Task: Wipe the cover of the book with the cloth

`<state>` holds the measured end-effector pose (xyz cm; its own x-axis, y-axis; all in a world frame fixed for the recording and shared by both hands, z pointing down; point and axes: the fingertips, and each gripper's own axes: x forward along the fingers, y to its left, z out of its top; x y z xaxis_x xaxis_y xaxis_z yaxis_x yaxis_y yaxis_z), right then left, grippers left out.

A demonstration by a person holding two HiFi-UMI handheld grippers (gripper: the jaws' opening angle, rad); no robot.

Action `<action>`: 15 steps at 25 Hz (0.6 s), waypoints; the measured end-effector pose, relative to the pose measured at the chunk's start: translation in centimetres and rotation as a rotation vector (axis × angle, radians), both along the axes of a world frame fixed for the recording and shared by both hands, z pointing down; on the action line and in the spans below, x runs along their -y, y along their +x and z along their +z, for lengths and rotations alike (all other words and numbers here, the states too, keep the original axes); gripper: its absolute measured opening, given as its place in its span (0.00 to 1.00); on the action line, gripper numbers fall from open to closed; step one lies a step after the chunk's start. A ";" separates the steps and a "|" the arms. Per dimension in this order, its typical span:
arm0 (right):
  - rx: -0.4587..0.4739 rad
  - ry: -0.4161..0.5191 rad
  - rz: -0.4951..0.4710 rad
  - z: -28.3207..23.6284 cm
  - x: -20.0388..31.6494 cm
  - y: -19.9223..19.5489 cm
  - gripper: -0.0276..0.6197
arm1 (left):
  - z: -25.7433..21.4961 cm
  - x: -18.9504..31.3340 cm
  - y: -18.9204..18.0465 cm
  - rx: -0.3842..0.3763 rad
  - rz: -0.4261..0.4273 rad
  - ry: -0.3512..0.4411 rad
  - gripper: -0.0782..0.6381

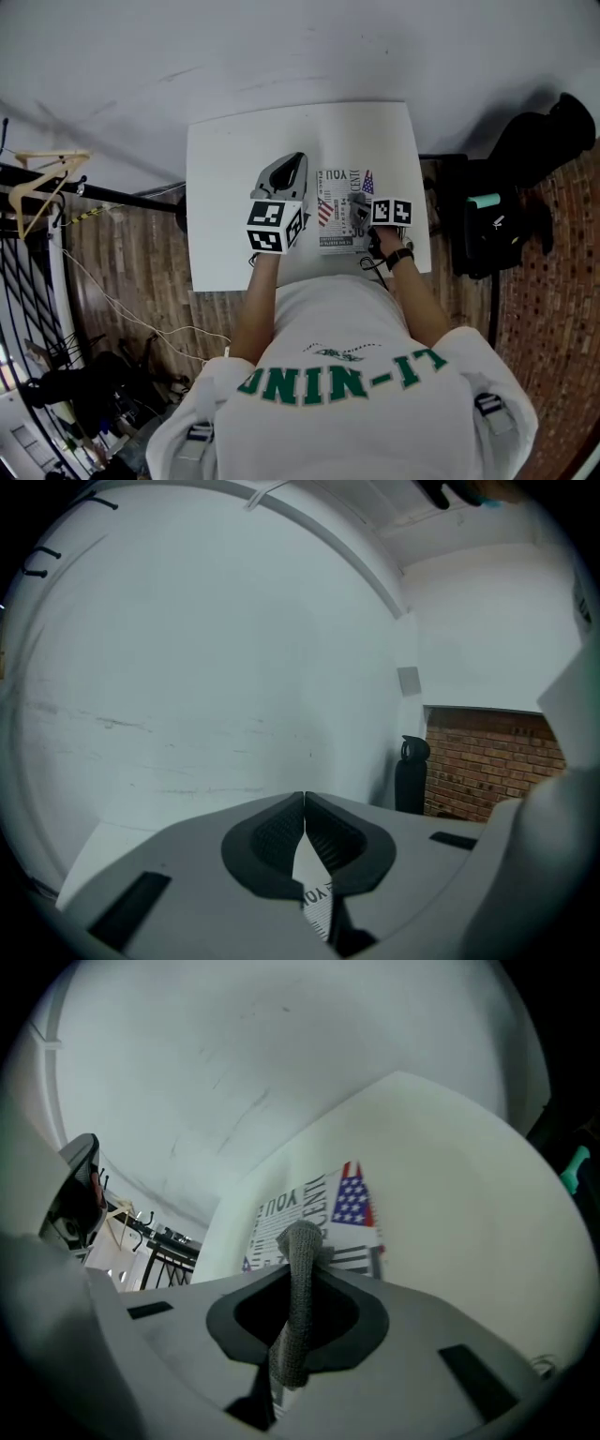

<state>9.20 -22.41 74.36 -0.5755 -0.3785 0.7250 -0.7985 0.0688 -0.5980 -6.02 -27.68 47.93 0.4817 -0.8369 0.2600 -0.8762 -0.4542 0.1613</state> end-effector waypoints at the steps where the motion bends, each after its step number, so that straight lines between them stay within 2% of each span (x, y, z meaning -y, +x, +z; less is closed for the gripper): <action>1: -0.024 0.006 0.017 0.0 0.0 1.4 0.11 | 0.1 0.0 0.4 0.000 0.008 -0.001 0.13; 5: -0.097 0.033 0.045 -0.1 -0.2 5.0 0.11 | 0.6 -0.2 1.5 -0.004 0.030 -0.009 0.13; 9: -0.136 0.042 0.056 0.0 -0.2 5.5 0.11 | 0.8 -0.2 1.6 -0.025 0.029 -0.018 0.13; 12: -0.140 0.011 0.062 -0.2 -0.3 4.5 0.11 | 0.8 -0.3 1.0 -0.030 0.011 -0.016 0.13; 15: -0.084 0.013 -0.003 -1.3 -0.4 0.5 0.11 | 0.7 -0.3 -0.1 -0.033 -0.016 -0.014 0.13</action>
<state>9.71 -22.03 73.08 -0.5140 -0.3866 0.7657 -0.8456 0.0787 -0.5280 -6.15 -27.36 48.60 0.4769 -0.8409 0.2559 -0.8773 -0.4376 0.1969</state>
